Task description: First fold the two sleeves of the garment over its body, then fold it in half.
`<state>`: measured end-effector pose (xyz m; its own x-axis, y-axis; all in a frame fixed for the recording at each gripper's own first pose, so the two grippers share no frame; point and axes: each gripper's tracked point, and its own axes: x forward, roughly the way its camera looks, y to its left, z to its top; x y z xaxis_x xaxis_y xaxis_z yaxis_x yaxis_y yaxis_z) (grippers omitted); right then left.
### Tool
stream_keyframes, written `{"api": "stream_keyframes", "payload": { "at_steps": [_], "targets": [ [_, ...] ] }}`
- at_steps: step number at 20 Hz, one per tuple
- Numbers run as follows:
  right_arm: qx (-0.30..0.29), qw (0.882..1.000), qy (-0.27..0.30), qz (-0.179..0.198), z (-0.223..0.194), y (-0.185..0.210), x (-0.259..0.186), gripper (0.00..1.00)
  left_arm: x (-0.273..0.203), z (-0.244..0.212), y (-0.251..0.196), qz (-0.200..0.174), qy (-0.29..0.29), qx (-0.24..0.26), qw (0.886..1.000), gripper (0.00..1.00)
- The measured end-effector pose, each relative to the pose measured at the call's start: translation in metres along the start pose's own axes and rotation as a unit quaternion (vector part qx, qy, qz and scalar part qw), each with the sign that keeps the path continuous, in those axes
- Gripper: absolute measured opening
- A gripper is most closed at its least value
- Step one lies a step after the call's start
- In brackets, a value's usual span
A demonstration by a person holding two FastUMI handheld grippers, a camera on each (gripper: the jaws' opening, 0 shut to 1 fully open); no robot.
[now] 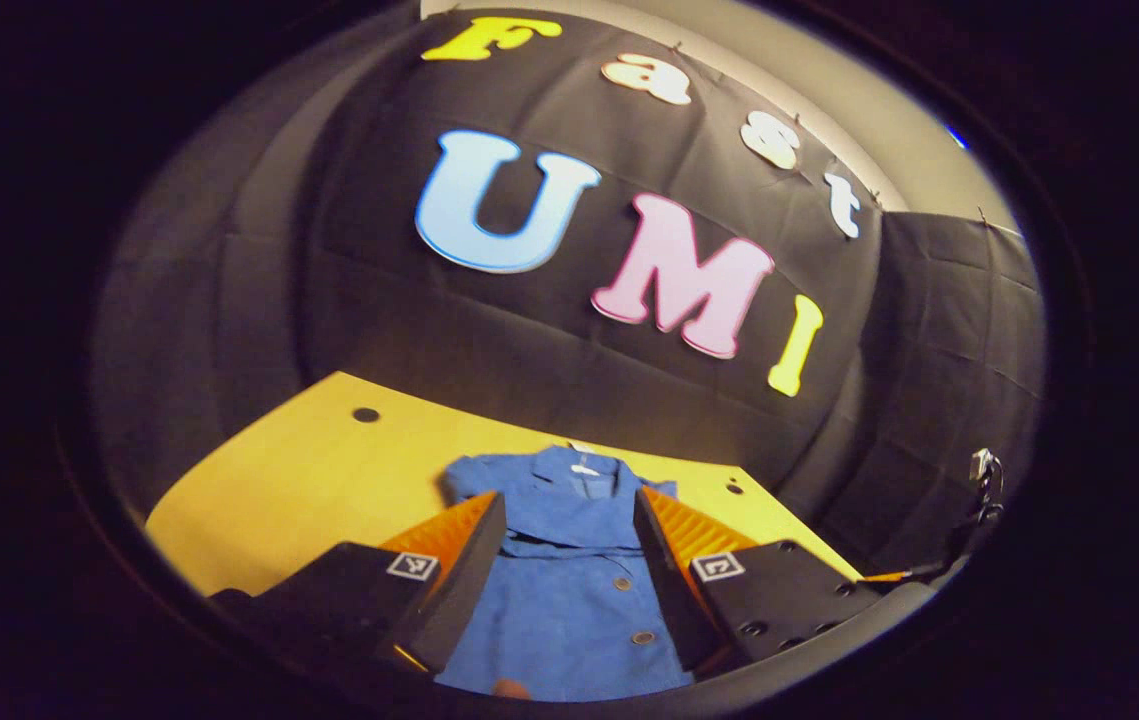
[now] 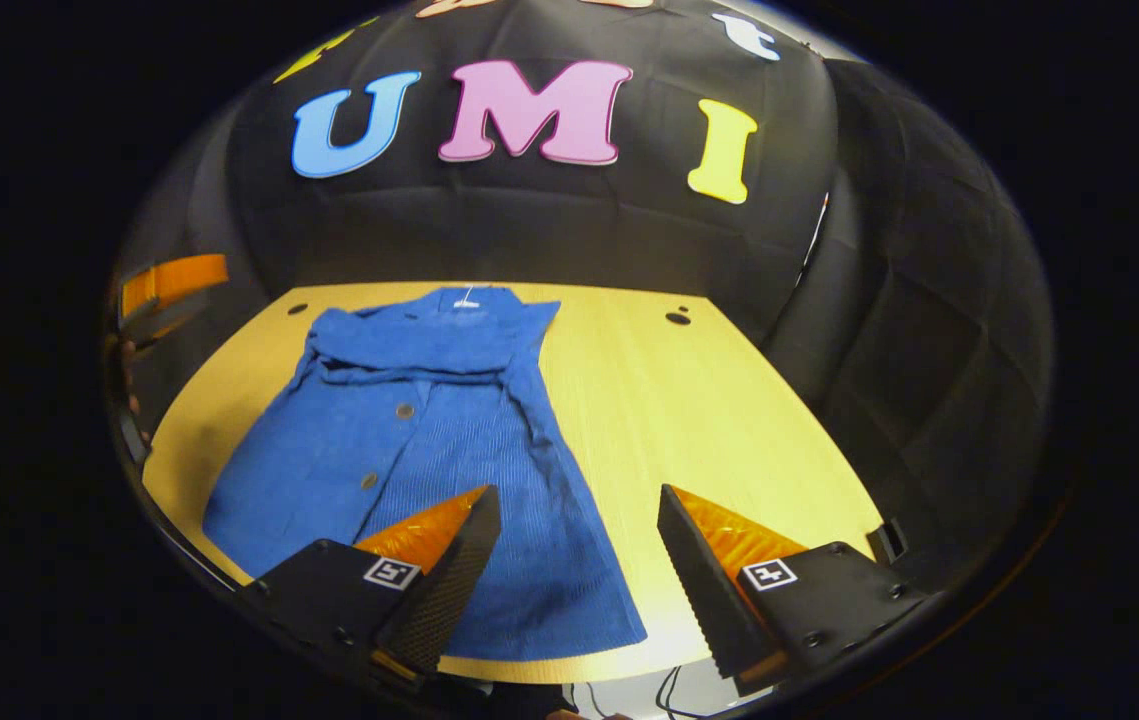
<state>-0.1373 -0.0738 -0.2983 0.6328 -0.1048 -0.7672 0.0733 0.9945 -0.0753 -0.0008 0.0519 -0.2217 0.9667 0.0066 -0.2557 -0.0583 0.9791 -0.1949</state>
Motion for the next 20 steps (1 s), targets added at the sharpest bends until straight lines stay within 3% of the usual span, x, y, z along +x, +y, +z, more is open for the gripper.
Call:
{"api": "stream_keyframes", "payload": {
  "at_steps": [3, 5, 7, 9, 11, 13, 20],
  "targets": [
    [0.017, 0.996, 0.082, -0.012, -0.048, -0.01, 0.011, 1.0, -0.041, -0.051, 0.045, 0.033, 0.065, -0.02, 0.997, 0.71],
    [0.015, 0.991, 0.133, -0.024, -0.077, -0.017, 0.014, 1.0, -0.066, -0.102, 0.065, 0.054, 0.148, -0.034, 0.987, 0.8],
    [0.02, 0.984, 0.174, -0.018, -0.101, -0.012, 0.01, 1.0, -0.089, -0.143, 0.088, 0.088, 0.209, -0.012, 0.974, 0.84],
    [0.024, 0.982, 0.187, -0.027, -0.115, -0.015, 0.006, 1.0, -0.097, -0.168, 0.095, 0.104, 0.247, 0.004, 0.963, 0.84],
    [0.035, 0.975, 0.217, -0.028, -0.132, -0.012, 0.003, 1.0, -0.092, -0.183, 0.094, 0.113, 0.28, -0.005, 0.953, 0.84],
    [0.049, 0.976, 0.211, -0.033, -0.129, -0.012, 0.004, 1.0, -0.09, -0.188, 0.087, 0.121, 0.301, -0.018, 0.946, 0.84],
    [0.062, 0.975, 0.214, -0.029, -0.131, -0.01, 0.007, 0.98, -0.067, -0.212, 0.069, 0.114, 0.329, 0.002, 0.938, 0.84]
  ]
}}
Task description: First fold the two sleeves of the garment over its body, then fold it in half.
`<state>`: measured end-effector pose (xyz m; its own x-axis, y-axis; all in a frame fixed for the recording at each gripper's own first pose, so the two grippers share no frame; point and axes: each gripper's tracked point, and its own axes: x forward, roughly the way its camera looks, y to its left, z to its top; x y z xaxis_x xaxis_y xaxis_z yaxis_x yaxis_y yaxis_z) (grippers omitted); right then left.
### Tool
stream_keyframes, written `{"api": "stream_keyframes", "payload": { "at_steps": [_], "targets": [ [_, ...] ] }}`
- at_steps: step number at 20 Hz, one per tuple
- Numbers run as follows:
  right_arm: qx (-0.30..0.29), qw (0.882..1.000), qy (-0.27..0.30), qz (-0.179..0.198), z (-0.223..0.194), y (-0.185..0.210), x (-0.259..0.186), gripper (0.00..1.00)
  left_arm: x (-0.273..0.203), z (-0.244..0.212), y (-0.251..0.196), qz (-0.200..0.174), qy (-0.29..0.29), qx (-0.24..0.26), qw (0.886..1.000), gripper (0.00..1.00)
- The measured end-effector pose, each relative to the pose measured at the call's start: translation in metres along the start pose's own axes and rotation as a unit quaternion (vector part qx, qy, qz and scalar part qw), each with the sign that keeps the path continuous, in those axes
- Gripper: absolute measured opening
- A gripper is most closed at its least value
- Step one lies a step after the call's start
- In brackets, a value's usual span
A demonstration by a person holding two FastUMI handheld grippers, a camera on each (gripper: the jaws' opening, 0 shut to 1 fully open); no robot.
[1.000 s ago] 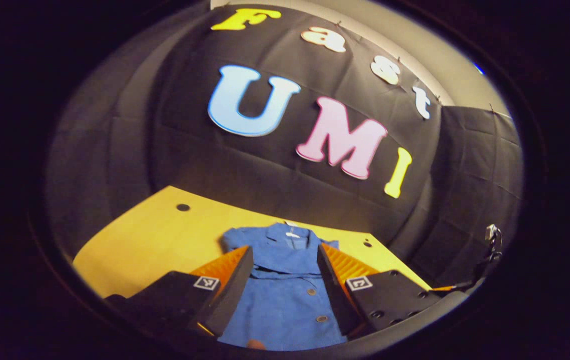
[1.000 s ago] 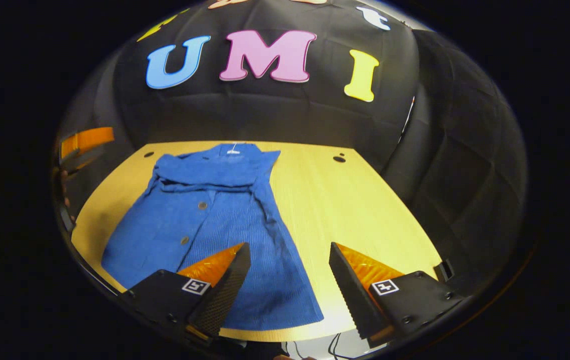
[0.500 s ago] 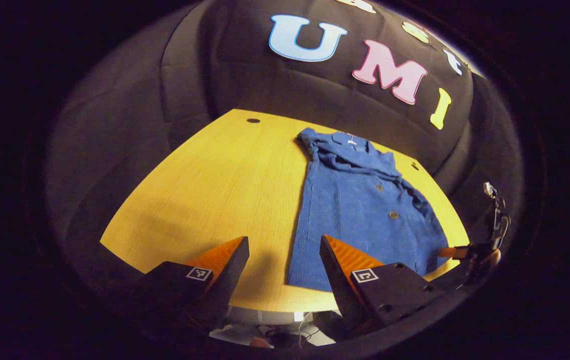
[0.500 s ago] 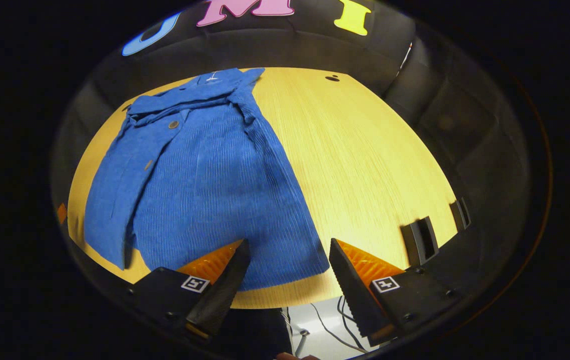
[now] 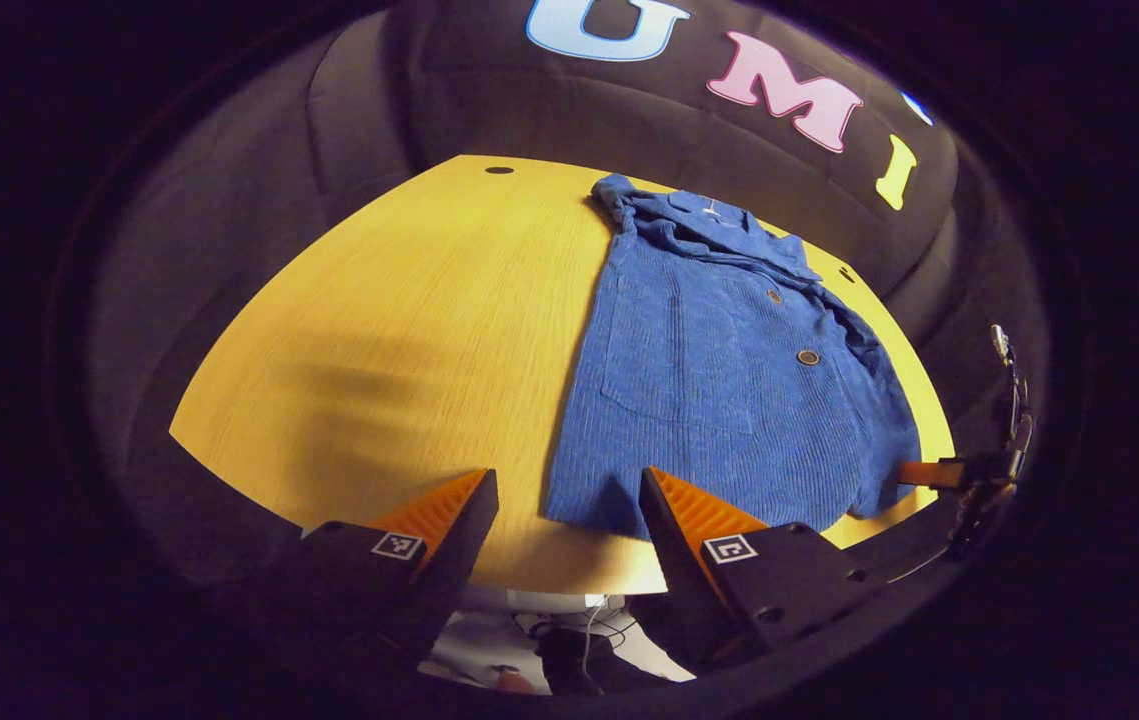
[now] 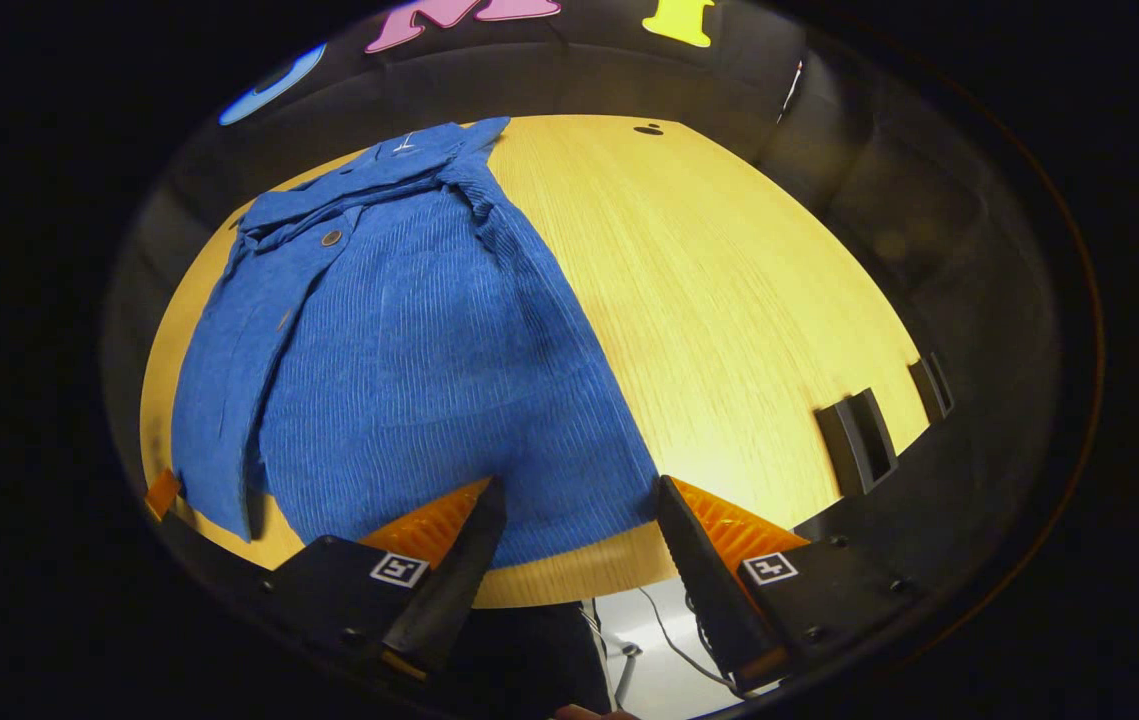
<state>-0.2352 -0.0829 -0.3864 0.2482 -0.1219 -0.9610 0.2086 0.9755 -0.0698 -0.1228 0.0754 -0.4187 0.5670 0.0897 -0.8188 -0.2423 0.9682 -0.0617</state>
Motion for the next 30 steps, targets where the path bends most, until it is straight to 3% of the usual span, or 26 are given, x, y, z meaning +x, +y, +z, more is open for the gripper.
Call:
{"api": "stream_keyframes", "payload": {
  "at_steps": [1, 3, 4, 5, 6, 7, 8, 9, 10, 13, 14, 15, 18, 20, 21, 25, 30],
  "targets": [
    [0.0, 1.0, 0.001, 0.002, -0.001, 0.0, 0.0, 0.98, -0.001, 0.002, 0.0, 0.004, -0.002, 0.002, 1.0, 0.8],
    [0.001, 1.0, -0.001, 0.006, 0.0, 0.001, 0.0, 0.97, 0.005, 0.003, -0.011, 0.004, 0.005, 0.011, 1.0, 0.84],
    [0.005, 1.0, 0.0, 0.014, 0.0, 0.005, 0.002, 0.84, 0.007, 0.002, -0.014, 0.01, 0.015, 0.017, 1.0, 0.83],
    [0.008, 1.0, 0.004, 0.022, -0.001, 0.01, 0.002, 0.88, 0.01, 0.0, -0.015, 0.03, 0.021, 0.024, 0.999, 0.83],
    [0.011, 1.0, 0.004, 0.027, 0.0, 0.014, 0.002, 0.74, 0.012, -0.001, -0.014, 0.05, 0.028, 0.039, 0.998, 0.63],
    [0.01, 0.999, 0.009, 0.03, -0.001, 0.018, 0.003, 0.69, 0.012, -0.004, -0.015, 0.064, 0.033, 0.056, 0.996, 0.55],
    [0.005, 0.999, 0.008, 0.033, 0.001, 0.02, 0.002, 0.55, 0.01, -0.004, -0.018, 0.064, 0.04, 0.066, 0.995, 0.46],
    [-0.001, 0.999, 0.008, 0.036, 0.001, 0.022, 0.003, 0.53, 0.009, -0.002, -0.021, 0.065, 0.042, 0.061, 0.995, 0.46],
    [-0.008, 0.999, 0.009, 0.037, 0.001, 0.023, 0.003, 0.45, 0.01, -0.004, -0.023, 0.066, 0.044, 0.056, 0.995, 0.24],
    [-0.036, 0.999, 0.011, 0.035, 0.004, 0.026, 0.005, 0.19, 0.012, -0.002, -0.027, 0.059, 0.048, 0.031, 0.997, 0.23],
    [-0.037, 0.999, 0.011, 0.034, 0.004, 0.028, 0.003, 0.27, 0.011, -0.003, -0.031, 0.049, 0.051, 0.015, 0.997, 0.04],
    [-0.039, 0.999, 0.014, 0.034, 0.003, 0.028, 0.004, 0.13, 0.01, -0.003, -0.037, 0.027, 0.057, 0.005, 0.998, 0.04],
    [-0.036, 0.998, 0.007, 0.043, 0.009, 0.029, 0.007, 0.13, 0.012, -0.003, -0.047, -0.011, 0.066, -0.032, 0.997, 0.04],
    [-0.039, 0.998, 0.014, 0.051, 0.009, 0.03, 0.006, 0.0, 0.013, -0.005, -0.049, -0.015, 0.071, -0.03, 0.997, 0.0],
    [-0.039, 0.998, 0.019, 0.056, 0.008, 0.031, 0.006, 0.04, 0.013, -0.003, -0.049, -0.018, 0.072, -0.036, 0.997, 0.0],
    [-0.022, 0.997, 0.021, 0.069, 0.015, 0.036, -0.001, 0.04, 0.005, 0.008, -0.05, -0.034, 0.066, -0.073, 0.995, 0.0],
    [-0.016, 0.994, -0.006, 0.104, 0.053, 0.056, -0.026, 0.04, -0.013, 0.036, -0.056, -0.06, 0.05, -0.104, 0.992, 0.0]
  ]
}}
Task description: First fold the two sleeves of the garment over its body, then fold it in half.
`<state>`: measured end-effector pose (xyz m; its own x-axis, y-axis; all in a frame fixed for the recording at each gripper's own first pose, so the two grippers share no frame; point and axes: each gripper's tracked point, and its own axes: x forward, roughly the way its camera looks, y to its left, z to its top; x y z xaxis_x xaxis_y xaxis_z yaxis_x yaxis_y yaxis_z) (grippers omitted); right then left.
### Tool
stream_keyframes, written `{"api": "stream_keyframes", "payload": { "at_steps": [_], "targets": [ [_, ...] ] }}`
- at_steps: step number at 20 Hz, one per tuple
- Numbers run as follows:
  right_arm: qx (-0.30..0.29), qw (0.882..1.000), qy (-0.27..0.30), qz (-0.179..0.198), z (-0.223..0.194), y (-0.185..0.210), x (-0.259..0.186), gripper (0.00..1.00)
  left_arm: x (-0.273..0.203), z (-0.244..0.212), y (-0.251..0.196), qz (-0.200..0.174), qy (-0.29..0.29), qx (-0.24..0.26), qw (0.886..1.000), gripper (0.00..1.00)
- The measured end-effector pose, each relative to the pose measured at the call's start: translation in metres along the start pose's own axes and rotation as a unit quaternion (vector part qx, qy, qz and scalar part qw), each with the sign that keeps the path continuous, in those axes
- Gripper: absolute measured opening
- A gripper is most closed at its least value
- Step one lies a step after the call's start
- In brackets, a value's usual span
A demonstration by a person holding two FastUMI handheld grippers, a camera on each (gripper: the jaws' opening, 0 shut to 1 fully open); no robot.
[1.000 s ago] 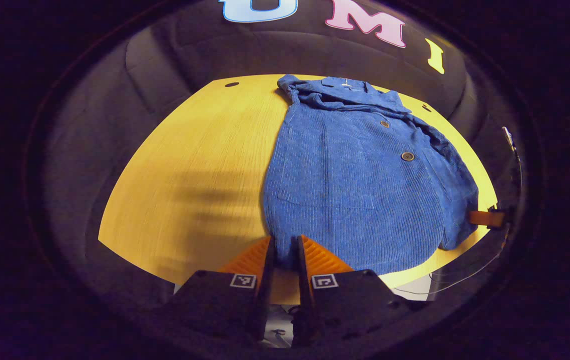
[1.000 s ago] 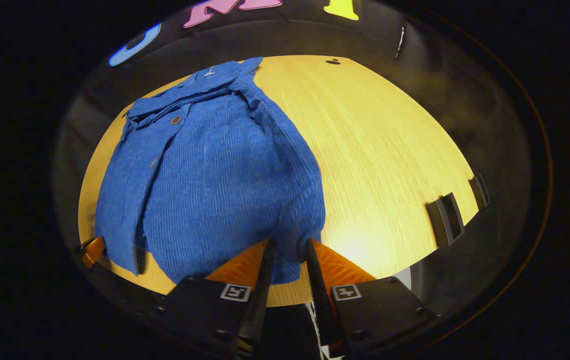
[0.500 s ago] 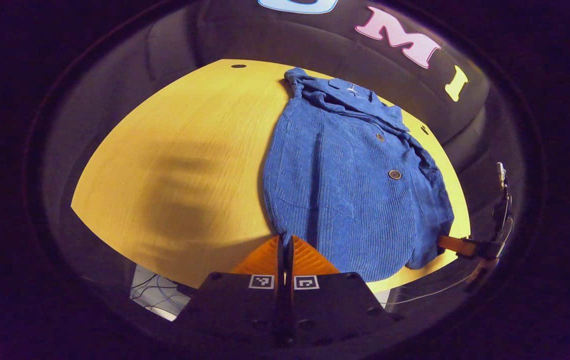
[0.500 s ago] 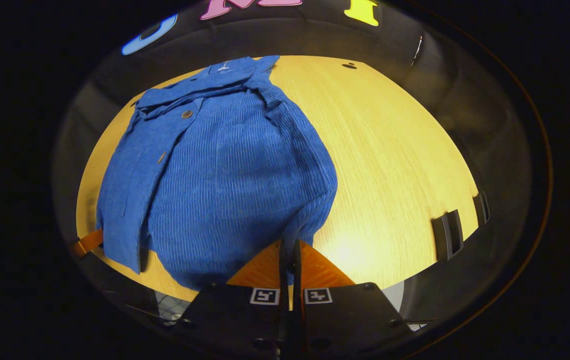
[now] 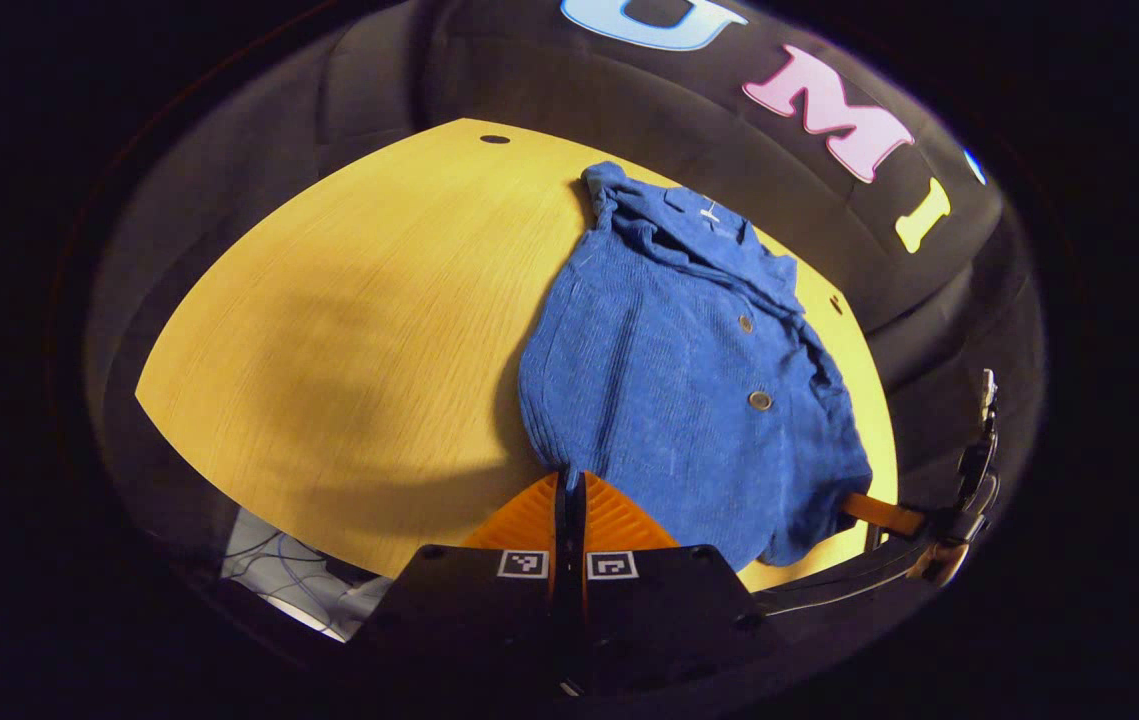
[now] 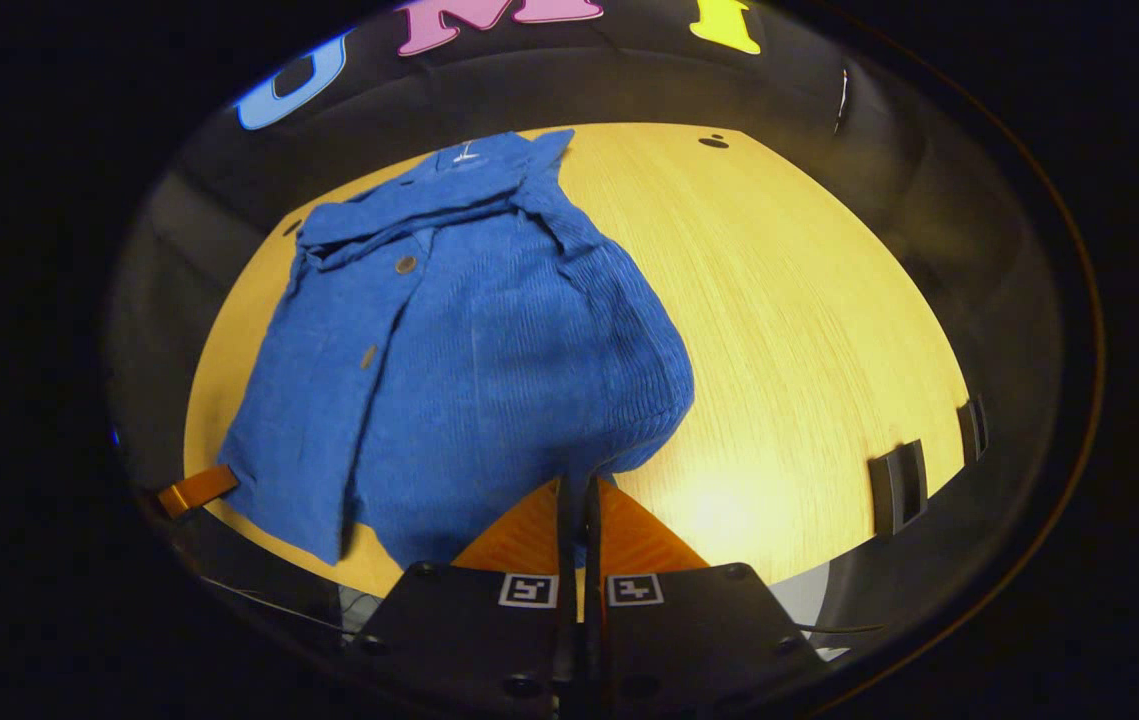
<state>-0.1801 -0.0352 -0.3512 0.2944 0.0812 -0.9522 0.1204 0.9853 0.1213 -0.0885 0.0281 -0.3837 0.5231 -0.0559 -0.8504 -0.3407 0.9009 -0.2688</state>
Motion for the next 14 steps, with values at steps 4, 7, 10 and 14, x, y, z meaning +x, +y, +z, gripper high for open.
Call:
{"api": "stream_keyframes", "payload": {
  "at_steps": [4, 7, 10, 14],
  "targets": [
    [-0.023, 0.999, -0.038, 0.01, 0.045, 0.013, -0.012, 0.04, -0.014, 0.031, -0.019, -0.027, -0.026, -0.016, 0.999, 0.0],
    [-0.024, 0.997, -0.067, 0.018, 0.085, 0.02, -0.018, 0.04, -0.026, 0.073, -0.035, -0.042, -0.062, 0.001, 0.997, 0.0],
    [-0.01, 0.995, -0.096, 0.038, 0.128, 0.035, -0.027, 0.04, -0.036, 0.12, -0.057, -0.07, -0.093, 0.002, 0.993, 0.0],
    [-0.021, 0.987, -0.149, 0.063, 0.2, 0.063, -0.037, 0.04, -0.036, 0.173, -0.072, -0.078, -0.127, 0.029, 0.988, 0.0]
  ]
}}
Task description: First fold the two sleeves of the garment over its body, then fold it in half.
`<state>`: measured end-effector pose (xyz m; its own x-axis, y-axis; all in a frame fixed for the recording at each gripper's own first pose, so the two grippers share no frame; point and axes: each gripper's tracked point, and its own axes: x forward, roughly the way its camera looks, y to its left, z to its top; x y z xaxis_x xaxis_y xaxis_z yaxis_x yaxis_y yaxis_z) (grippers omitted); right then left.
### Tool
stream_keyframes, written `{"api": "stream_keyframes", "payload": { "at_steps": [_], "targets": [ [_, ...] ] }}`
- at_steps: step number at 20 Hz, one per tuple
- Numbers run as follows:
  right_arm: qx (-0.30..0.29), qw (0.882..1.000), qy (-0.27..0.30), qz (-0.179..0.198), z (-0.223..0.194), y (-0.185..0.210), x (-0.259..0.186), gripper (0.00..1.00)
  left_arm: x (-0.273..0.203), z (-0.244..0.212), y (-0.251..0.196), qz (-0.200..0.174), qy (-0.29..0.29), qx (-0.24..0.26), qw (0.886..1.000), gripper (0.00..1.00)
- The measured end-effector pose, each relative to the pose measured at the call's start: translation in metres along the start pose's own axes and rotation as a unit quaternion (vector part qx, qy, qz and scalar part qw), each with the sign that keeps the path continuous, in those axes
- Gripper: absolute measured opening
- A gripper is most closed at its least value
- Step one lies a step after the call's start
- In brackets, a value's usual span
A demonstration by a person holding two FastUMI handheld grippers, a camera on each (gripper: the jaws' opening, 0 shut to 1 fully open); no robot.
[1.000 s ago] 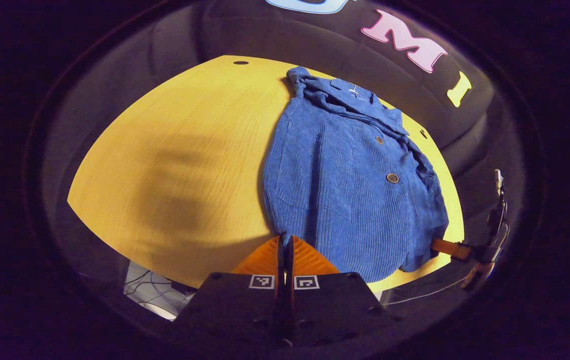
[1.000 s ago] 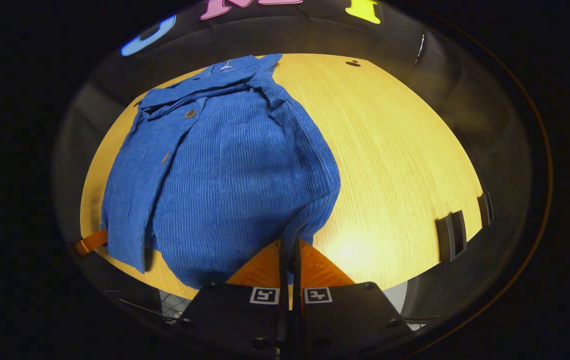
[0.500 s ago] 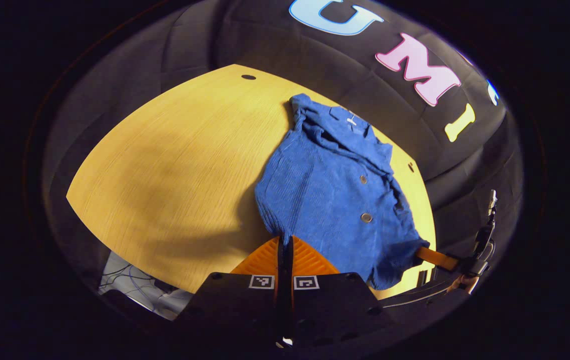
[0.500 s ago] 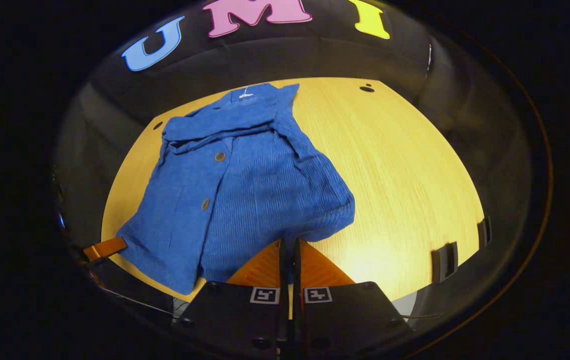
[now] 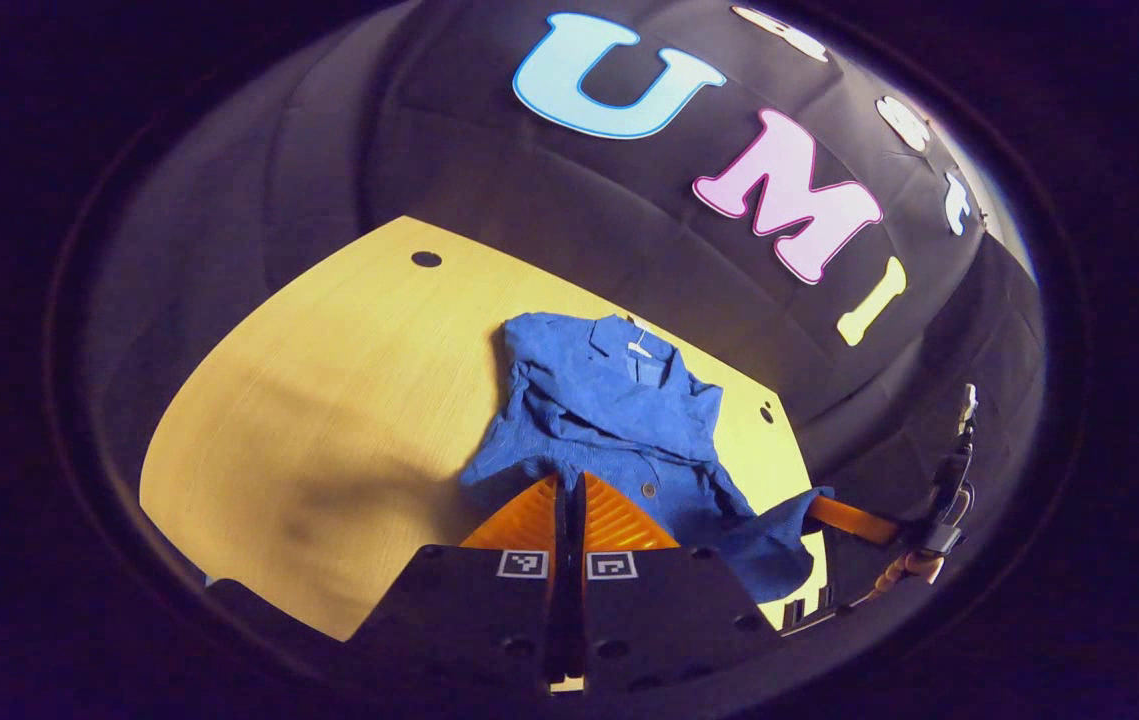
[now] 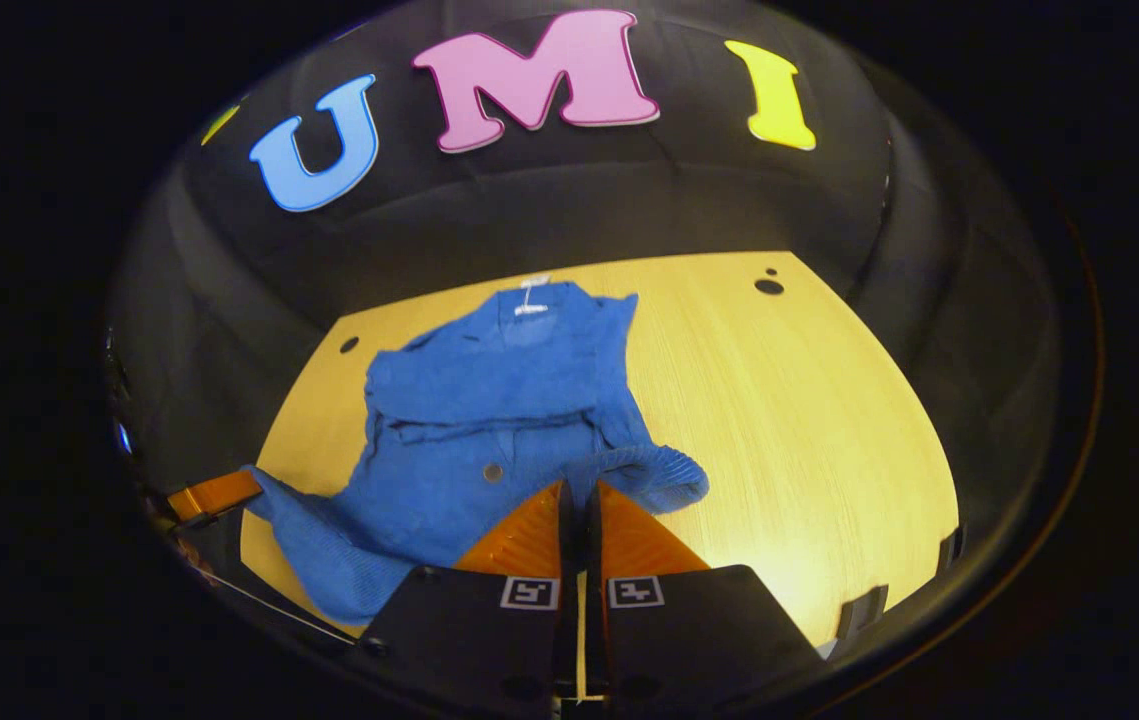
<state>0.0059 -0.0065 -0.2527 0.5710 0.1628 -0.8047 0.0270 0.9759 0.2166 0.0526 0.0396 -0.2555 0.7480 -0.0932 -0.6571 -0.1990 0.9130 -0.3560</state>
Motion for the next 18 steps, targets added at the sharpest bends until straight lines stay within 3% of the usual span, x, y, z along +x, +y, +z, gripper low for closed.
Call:
{"api": "stream_keyframes", "payload": {
  "at_steps": [4, 5, 6, 10, 15, 16, 17, 18],
  "targets": [
    [-0.013, 0.999, -0.048, 0.015, 0.07, 0.013, 0.034, 0.04, 0.029, 0.066, -0.005, -0.006, -0.04, 0.029, 0.999, 0.0],
    [-0.012, 0.998, -0.056, 0.016, 0.085, 0.014, 0.046, 0.0, 0.039, 0.085, -0.008, -0.009, -0.05, 0.035, 0.998, 0.0],
    [-0.013, 0.998, -0.062, 0.014, 0.099, 0.013, 0.059, 0.04, 0.051, 0.103, -0.01, -0.012, -0.054, 0.04, 0.998, 0.0],
    [-0.018, 0.996, -0.086, -0.009, 0.154, -0.005, 0.125, 0.0, 0.124, 0.16, -0.004, -0.012, -0.072, 0.073, 0.995, 0.0],
    [-0.006, 0.995, -0.089, -0.036, 0.199, -0.023, 0.213, 0.06, 0.218, 0.216, 0.008, -0.022, -0.097, 0.106, 0.989, 0.0],
    [-0.012, 0.996, -0.075, -0.041, 0.197, -0.027, 0.224, 0.03, 0.235, 0.204, 0.015, -0.023, -0.062, 0.112, 0.992, 0.28],
    [-0.012, 0.996, -0.071, -0.05, 0.195, -0.033, 0.235, 0.34, 0.25, 0.184, 0.026, 0.002, -0.003, 0.121, 0.993, 0.57],
    [-0.02, 0.996, -0.062, -0.056, 0.188, -0.039, 0.243, 0.65, 0.253, 0.172, 0.043, 0.048, 0.017, 0.135, 0.99, 0.85]
  ]
}}
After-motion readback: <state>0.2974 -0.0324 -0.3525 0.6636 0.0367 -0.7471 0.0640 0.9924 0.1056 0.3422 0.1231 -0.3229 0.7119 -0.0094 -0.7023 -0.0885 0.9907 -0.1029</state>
